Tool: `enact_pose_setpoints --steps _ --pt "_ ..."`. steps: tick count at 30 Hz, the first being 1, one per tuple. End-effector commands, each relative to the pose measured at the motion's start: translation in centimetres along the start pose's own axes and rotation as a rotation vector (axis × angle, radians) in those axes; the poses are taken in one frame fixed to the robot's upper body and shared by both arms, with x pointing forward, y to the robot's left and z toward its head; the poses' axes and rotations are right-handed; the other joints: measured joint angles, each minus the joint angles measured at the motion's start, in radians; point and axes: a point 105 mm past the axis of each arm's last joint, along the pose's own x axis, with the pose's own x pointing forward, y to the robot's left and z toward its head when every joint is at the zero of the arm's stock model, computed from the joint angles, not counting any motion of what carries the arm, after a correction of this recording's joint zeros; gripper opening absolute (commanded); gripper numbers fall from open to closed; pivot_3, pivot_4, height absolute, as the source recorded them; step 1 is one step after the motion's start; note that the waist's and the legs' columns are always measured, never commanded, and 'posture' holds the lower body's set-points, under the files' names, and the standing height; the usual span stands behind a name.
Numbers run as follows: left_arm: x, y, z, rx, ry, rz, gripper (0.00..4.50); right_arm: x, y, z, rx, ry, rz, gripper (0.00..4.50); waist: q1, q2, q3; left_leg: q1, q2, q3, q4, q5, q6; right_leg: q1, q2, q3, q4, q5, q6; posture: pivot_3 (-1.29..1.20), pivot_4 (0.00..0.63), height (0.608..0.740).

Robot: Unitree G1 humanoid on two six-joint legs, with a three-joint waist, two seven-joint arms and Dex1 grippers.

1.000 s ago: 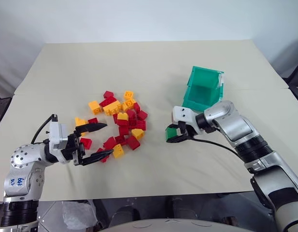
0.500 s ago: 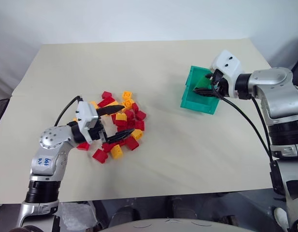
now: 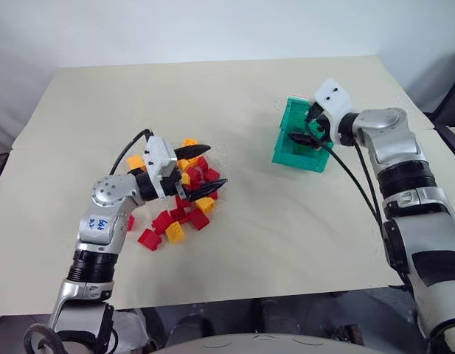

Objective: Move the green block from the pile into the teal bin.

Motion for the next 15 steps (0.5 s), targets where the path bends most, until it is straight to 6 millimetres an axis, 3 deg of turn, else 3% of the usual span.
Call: enact_pose_setpoints --steps 1,6,10,15 --pt "-1.6 0.8 0.5 0.036 0.019 0.059 4.5 -1.9 -0.9 2.1 -0.059 -0.08 0.01 4.44 0.0 0.0 0.0 0.0 0.0 0.0 0.0 0.0 0.0 0.0 0.0 0.0 0.0 0.0 0.0 0.0 0.15 0.74" --pt "-5.1 0.9 0.6 0.026 0.062 0.111 4.5 -5.3 3.0 2.1 -0.059 -0.227 0.263 4.44 0.002 0.0 0.0 -0.001 0.0 -0.002 0.0 0.0 0.0 0.0 0.0 -0.001 -0.001 0.0 0.0 0.0 0.15 0.74" --pt "-9.6 0.4 -0.1 -0.006 0.149 0.118 4.5 -9.4 7.5 -0.5 0.012 -0.278 0.566 4.44 0.008 0.0 0.0 -0.001 0.001 -0.002 0.0 0.0 0.0 0.0 0.0 -0.001 -0.001 0.0 0.0 0.0 0.15 0.74" --pt "-15.3 0.0 -1.8 -0.019 0.259 0.19 4.5 -11.3 8.9 -4.1 0.01 -0.255 0.656 4.44 0.006 0.0 0.0 0.002 0.0 0.0 0.002 0.0 0.001 0.003 -0.001 0.001 -0.001 0.0 0.0 0.0 0.15 0.74"
